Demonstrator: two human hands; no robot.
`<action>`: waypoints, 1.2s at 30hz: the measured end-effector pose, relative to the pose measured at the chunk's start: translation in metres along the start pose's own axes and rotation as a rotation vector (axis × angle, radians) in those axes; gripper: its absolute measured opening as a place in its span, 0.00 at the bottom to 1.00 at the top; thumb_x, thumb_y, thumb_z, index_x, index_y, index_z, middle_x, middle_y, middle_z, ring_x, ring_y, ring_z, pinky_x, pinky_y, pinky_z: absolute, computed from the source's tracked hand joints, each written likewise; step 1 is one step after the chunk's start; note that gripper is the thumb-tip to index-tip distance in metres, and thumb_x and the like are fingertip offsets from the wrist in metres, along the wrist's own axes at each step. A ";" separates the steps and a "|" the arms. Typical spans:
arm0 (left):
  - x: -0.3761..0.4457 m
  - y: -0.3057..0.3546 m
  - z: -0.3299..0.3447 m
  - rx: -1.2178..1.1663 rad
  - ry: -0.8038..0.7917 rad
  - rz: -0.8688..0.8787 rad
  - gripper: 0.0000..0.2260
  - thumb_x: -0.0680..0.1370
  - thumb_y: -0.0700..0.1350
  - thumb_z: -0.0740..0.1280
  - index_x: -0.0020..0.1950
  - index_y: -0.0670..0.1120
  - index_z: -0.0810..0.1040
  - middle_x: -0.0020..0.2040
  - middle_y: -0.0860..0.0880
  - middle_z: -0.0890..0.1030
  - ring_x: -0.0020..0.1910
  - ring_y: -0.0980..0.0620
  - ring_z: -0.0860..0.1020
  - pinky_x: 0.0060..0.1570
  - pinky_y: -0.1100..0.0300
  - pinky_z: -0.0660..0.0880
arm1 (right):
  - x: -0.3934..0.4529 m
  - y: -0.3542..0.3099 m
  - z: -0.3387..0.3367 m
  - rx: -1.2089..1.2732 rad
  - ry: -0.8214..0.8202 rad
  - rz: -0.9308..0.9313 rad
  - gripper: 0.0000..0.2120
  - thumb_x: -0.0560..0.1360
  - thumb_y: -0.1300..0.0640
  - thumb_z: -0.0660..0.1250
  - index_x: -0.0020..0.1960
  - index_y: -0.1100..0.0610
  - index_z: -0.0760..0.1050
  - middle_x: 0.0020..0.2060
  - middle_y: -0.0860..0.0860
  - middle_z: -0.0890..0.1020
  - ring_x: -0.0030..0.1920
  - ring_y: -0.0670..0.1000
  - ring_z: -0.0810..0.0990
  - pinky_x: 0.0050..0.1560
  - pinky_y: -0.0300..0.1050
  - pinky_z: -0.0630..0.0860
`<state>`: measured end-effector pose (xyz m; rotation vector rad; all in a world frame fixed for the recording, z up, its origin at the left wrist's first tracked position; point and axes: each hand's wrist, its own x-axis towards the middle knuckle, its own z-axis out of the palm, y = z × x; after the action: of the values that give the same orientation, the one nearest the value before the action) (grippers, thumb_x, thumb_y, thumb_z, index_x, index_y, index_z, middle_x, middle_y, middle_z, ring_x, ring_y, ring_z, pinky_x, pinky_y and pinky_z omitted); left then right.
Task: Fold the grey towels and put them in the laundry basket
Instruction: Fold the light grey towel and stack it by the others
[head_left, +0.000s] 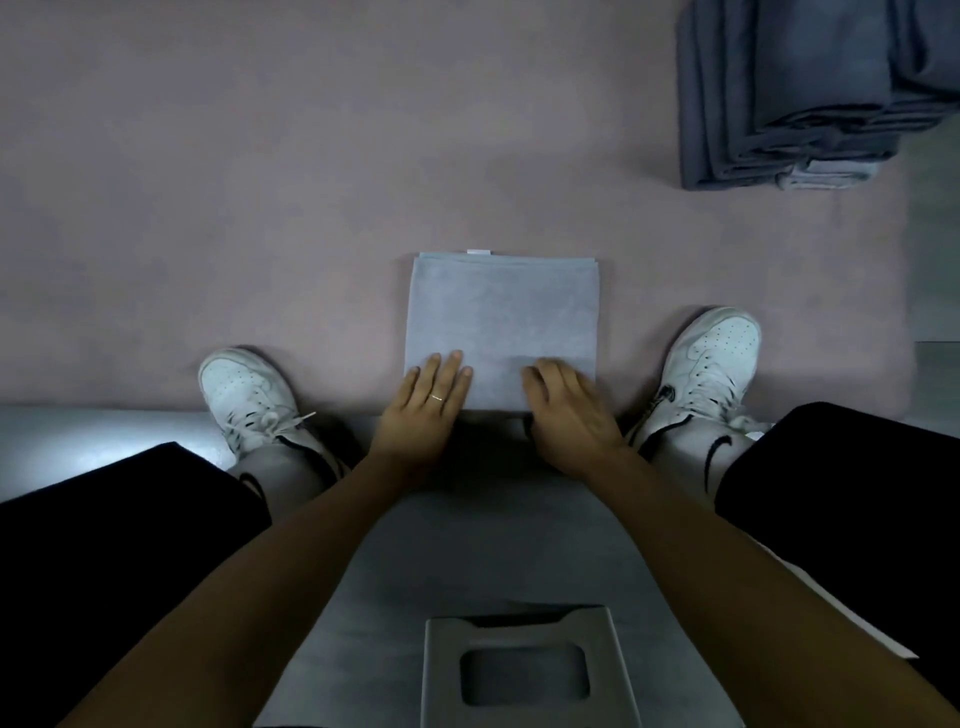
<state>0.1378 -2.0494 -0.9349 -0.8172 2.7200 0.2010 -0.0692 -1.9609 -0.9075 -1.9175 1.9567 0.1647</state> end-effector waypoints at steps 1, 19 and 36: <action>0.000 -0.002 -0.002 0.008 -0.019 0.016 0.24 0.77 0.41 0.53 0.74 0.39 0.64 0.73 0.37 0.67 0.70 0.36 0.69 0.66 0.43 0.69 | -0.002 -0.002 0.002 0.003 0.000 0.029 0.31 0.60 0.58 0.75 0.61 0.66 0.74 0.56 0.63 0.77 0.56 0.63 0.78 0.56 0.54 0.76; -0.014 -0.031 -0.044 -0.141 0.243 0.117 0.20 0.72 0.40 0.60 0.64 0.43 0.77 0.60 0.44 0.80 0.57 0.44 0.80 0.58 0.54 0.74 | -0.011 0.021 -0.031 0.040 -0.007 -0.028 0.25 0.72 0.66 0.63 0.69 0.57 0.71 0.64 0.57 0.76 0.60 0.60 0.78 0.55 0.53 0.78; 0.024 -0.044 -0.076 -1.041 0.387 -0.520 0.13 0.74 0.45 0.73 0.57 0.47 0.79 0.51 0.53 0.81 0.49 0.55 0.78 0.50 0.67 0.72 | 0.014 0.039 -0.062 0.892 0.223 0.623 0.16 0.74 0.48 0.70 0.56 0.56 0.75 0.44 0.50 0.79 0.43 0.50 0.76 0.44 0.39 0.69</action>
<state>0.1249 -2.1150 -0.8729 -1.9380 2.4673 1.5282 -0.1196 -1.9936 -0.8634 -0.7660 2.1652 -0.6689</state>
